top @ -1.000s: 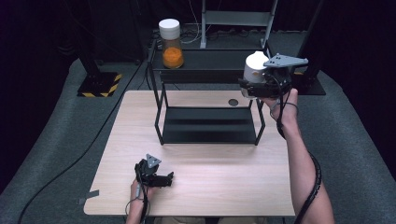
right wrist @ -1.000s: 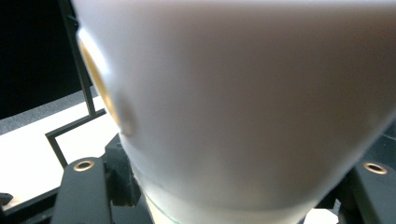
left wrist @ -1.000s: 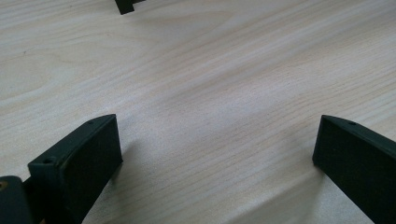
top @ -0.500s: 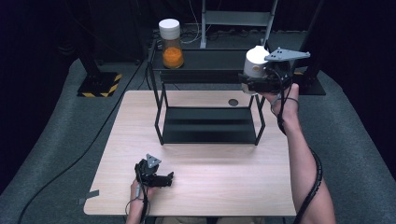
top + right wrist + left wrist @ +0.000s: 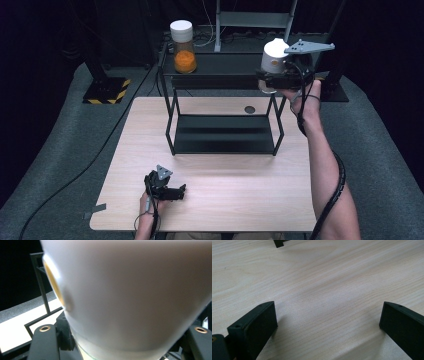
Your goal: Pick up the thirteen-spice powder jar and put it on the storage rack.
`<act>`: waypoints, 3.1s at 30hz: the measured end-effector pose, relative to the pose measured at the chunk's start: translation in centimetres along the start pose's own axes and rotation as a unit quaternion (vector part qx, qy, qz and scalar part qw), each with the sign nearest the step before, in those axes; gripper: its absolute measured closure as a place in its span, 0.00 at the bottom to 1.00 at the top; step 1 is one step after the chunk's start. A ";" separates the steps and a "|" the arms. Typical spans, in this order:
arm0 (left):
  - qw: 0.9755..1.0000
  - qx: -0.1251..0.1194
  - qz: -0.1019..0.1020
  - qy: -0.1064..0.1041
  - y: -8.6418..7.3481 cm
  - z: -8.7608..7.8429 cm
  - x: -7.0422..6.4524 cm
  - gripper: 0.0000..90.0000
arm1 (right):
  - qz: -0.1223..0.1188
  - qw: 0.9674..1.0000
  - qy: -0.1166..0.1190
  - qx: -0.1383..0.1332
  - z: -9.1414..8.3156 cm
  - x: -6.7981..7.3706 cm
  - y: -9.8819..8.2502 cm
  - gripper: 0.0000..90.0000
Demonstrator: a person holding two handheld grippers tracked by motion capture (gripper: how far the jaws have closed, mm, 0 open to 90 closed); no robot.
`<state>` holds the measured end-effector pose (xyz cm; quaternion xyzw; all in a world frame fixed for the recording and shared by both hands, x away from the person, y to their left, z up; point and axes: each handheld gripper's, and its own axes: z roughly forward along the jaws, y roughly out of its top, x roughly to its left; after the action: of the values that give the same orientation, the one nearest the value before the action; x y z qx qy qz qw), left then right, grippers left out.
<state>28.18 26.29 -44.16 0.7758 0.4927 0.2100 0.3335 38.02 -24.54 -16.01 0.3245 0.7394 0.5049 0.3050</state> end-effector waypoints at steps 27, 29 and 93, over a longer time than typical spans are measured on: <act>1.000 0.001 0.000 0.000 0.0 0.0 0.0 0.01 | 0.003 1.000 -0.008 0.010 1.9 -1.1 3.1 0.34; 1.000 0.001 0.000 0.000 0.0 0.0 0.0 0.01 | 0.005 1.000 -0.009 0.013 2.1 -1.2 3.4 0.34; 1.000 0.000 -0.001 -0.001 0.0 -0.1 0.0 0.01 | 0.073 0.996 -0.031 0.041 7.5 -4.9 3.3 0.33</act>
<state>28.13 26.32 -44.14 0.7756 0.4931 0.2089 0.3342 47.36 -23.34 -14.52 0.4053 0.7242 0.4844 0.2768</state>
